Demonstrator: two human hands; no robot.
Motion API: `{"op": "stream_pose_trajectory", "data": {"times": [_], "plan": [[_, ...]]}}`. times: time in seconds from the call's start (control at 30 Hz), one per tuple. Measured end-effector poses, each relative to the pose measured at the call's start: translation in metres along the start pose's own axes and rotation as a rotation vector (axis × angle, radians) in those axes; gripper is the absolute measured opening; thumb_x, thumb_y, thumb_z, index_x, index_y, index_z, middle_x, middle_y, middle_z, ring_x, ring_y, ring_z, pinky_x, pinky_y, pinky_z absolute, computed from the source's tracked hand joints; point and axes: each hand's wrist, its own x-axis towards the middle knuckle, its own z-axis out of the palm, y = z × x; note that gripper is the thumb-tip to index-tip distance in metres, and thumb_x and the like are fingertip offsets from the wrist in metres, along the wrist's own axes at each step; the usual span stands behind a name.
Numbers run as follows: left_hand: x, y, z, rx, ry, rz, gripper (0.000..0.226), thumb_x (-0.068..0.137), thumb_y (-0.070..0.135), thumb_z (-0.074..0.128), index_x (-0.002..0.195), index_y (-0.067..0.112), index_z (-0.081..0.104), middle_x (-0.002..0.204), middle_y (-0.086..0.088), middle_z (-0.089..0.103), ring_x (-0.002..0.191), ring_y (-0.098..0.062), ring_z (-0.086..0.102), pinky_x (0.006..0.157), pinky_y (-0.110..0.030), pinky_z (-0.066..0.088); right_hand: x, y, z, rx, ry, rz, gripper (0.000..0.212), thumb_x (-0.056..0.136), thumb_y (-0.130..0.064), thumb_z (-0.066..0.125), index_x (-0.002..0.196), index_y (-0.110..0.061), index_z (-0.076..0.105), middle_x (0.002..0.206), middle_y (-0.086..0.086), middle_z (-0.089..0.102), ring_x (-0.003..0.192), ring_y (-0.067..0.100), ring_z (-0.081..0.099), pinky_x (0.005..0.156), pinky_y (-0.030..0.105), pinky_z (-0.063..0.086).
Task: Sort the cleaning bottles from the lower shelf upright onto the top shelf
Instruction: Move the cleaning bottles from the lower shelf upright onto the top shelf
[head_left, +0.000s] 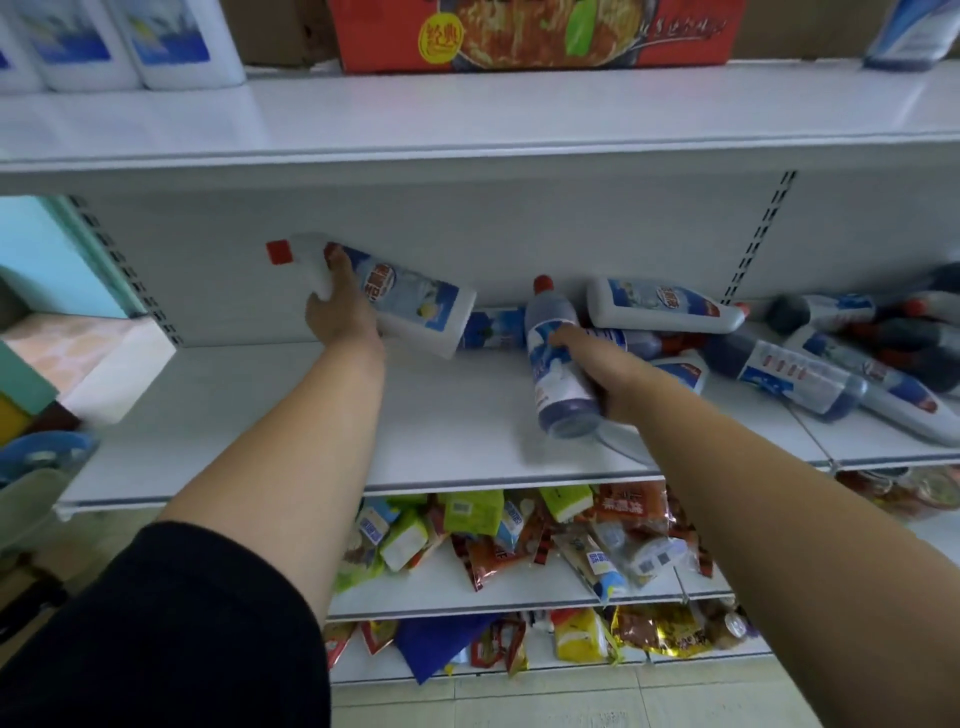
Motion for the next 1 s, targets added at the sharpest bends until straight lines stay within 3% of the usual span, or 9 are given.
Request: {"op": "stream_pose_trajectory", "data": {"times": [0.1, 0.2, 0.3, 0.4, 0.5, 0.6, 0.83, 0.93, 1.0], "plan": [[-0.022, 0.005, -0.018, 0.054, -0.125, -0.102, 0.069, 0.068, 0.053, 0.088, 0.109, 0.005, 0.059, 0.101, -0.010, 0.073, 0.078, -0.023, 0.075, 0.074, -0.040, 0.063, -0.014, -0.002, 0.005, 0.066, 0.010, -0.107, 0.041, 0.088, -0.028, 0.074, 0.118, -0.004, 0.061, 0.092, 0.016, 0.072, 0.073, 0.028, 0.069, 0.073, 0.039, 0.059], [-0.047, 0.004, -0.030, 0.175, -0.319, -0.170, 0.071, 0.074, 0.044, 0.086, 0.123, 0.001, 0.059, 0.101, -0.017, 0.075, 0.074, -0.028, 0.076, 0.061, -0.041, 0.062, -0.029, -0.003, 0.013, 0.025, 0.050, -0.152, 0.044, 0.082, -0.029, 0.079, 0.113, -0.004, 0.060, 0.091, 0.018, 0.072, 0.073, 0.030, 0.069, 0.078, 0.045, 0.059], [-0.074, 0.006, -0.034, 0.367, -0.482, -0.176, 0.082, 0.076, 0.046, 0.084, 0.136, 0.000, 0.053, 0.095, -0.015, 0.077, 0.072, -0.028, 0.076, 0.056, -0.038, 0.059, -0.045, -0.001, 0.020, 0.033, 0.011, -0.177, 0.046, 0.082, -0.028, 0.078, 0.117, -0.006, 0.057, 0.108, 0.023, 0.073, 0.087, 0.035, 0.072, 0.084, 0.050, 0.060], [-0.102, 0.016, -0.035, 0.529, -0.595, -0.152, 0.069, 0.081, 0.051, 0.078, 0.127, 0.003, 0.062, 0.089, -0.011, 0.078, 0.070, -0.025, 0.076, 0.059, -0.034, 0.060, -0.062, 0.000, 0.022, 0.093, 0.001, -0.207, 0.053, 0.083, -0.037, 0.078, 0.122, -0.007, 0.057, 0.105, 0.019, 0.073, 0.083, 0.031, 0.072, 0.082, 0.046, 0.061], [-0.130, 0.027, -0.038, 0.574, -0.636, -0.122, 0.048, 0.084, 0.050, 0.075, 0.109, 0.009, 0.069, 0.082, -0.009, 0.077, 0.064, -0.021, 0.074, 0.057, -0.030, 0.059, -0.083, -0.003, 0.012, 0.225, -0.060, -0.173, 0.043, 0.089, -0.045, 0.065, 0.115, -0.011, 0.060, 0.091, 0.011, 0.072, 0.076, 0.025, 0.071, 0.080, 0.040, 0.061], [-0.155, 0.036, -0.043, 0.576, -0.640, -0.110, 0.037, 0.085, 0.050, 0.073, 0.092, 0.014, 0.069, 0.077, -0.007, 0.077, 0.062, -0.020, 0.073, 0.057, -0.030, 0.060, -0.103, -0.001, 0.000, 0.222, -0.089, -0.243, 0.042, 0.090, -0.040, 0.069, 0.117, -0.008, 0.062, 0.085, 0.009, 0.071, 0.069, 0.022, 0.071, 0.066, 0.034, 0.059], [-0.239, 0.054, -0.053, 0.547, -0.623, -0.025, 0.050, 0.081, 0.051, 0.076, 0.108, 0.010, 0.067, 0.085, -0.010, 0.078, 0.063, -0.022, 0.073, 0.057, -0.031, 0.059, -0.170, 0.003, -0.032, 0.320, -0.179, -0.306, 0.045, 0.088, -0.054, 0.060, 0.100, -0.010, 0.064, 0.083, 0.010, 0.067, 0.083, 0.029, 0.065, 0.097, 0.050, 0.052], [-0.274, 0.066, -0.053, 0.500, -0.627, 0.018, 0.057, 0.077, 0.049, 0.080, 0.113, 0.007, 0.066, 0.086, -0.011, 0.078, 0.065, -0.023, 0.074, 0.061, -0.033, 0.059, -0.195, -0.003, -0.045, 0.325, -0.233, -0.323, 0.047, 0.084, -0.054, 0.057, 0.093, -0.008, 0.063, 0.079, 0.011, 0.064, 0.080, 0.031, 0.062, 0.102, 0.054, 0.046], [-0.293, 0.075, -0.052, 0.447, -0.638, 0.055, 0.054, 0.077, 0.044, 0.082, 0.111, 0.005, 0.067, 0.086, -0.012, 0.078, 0.066, -0.023, 0.073, 0.065, -0.035, 0.060, -0.213, -0.008, -0.051, 0.286, -0.254, -0.361, 0.051, 0.079, -0.054, 0.063, 0.101, -0.008, 0.062, 0.077, 0.010, 0.066, 0.074, 0.029, 0.065, 0.099, 0.055, 0.049]]}}
